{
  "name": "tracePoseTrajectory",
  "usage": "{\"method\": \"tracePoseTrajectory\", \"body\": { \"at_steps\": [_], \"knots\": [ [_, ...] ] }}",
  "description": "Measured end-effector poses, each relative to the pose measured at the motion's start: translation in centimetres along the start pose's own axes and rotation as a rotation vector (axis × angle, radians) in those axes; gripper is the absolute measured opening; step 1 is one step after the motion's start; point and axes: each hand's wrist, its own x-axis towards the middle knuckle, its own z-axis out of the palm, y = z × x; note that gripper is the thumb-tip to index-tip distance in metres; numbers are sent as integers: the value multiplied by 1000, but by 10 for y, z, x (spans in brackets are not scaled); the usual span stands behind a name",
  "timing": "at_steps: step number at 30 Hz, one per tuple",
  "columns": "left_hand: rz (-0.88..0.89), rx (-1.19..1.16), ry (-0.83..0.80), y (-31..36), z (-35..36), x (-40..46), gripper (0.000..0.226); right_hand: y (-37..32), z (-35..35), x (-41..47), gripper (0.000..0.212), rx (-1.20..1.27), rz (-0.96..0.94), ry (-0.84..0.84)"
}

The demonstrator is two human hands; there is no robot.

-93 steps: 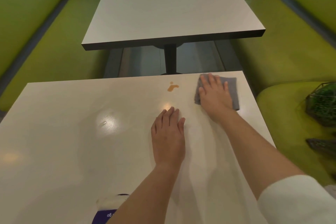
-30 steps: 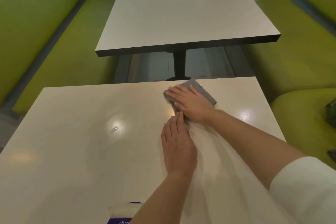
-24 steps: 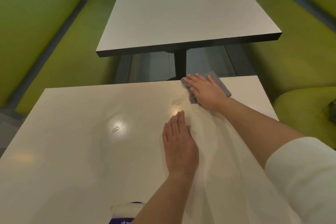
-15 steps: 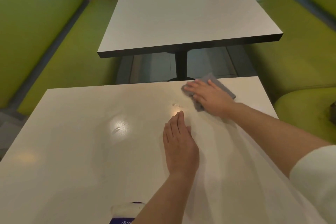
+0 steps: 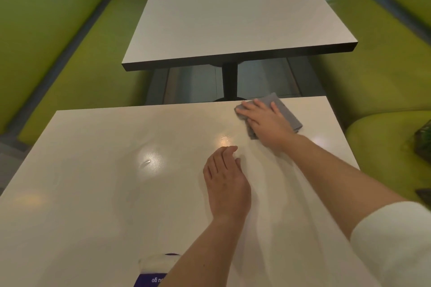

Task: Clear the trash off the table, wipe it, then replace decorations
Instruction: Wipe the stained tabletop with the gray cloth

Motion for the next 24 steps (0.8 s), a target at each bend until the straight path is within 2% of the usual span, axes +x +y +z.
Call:
{"method": "tracePoseTrajectory", "body": {
  "at_steps": [2, 4, 6, 8, 10, 12, 13, 15, 17, 19, 20, 24],
  "knots": [
    [-12, -5, 0, 1, -1, 0, 28, -23, 7, -13, 63, 56, -96, -67],
    [-18, -6, 3, 2, -1, 0, 27, -34, 12, -31, 58, 102, -240, -114],
    [-28, -11, 5, 3, -2, 1, 30, -20, 6, -35, 52, 116, -243, -98],
    [-27, -18, -7, 3, -3, 2, 34, 10, 1, -27, 51, 23, -92, -31],
    [-14, -6, -19, 3, -3, 1, 34, 26, 0, -19, 49, -107, 161, 58],
    [-21, -1, -21, 1, -2, 2, 33, 8, 6, -12, 51, -120, 331, 111],
    [-30, -7, -21, 1, -1, 2, 34, -7, 13, -13, 52, -88, 338, 120],
    [-50, -8, -19, 1, 0, 1, 37, -35, 25, -22, 52, -20, 171, 88],
    [-52, -6, -34, 2, 0, 1, 40, -35, 21, -34, 48, 6, -40, 2],
    [-37, 4, -51, 2, 1, 1, 42, -8, 9, -32, 46, 7, -75, 0],
    [-28, 11, -59, 1, 2, 1, 43, 9, 6, -30, 46, -17, -7, 26],
    [6, 40, -74, -1, 4, 2, 44, 53, -2, -25, 54, -208, 470, 94]
  ]
}}
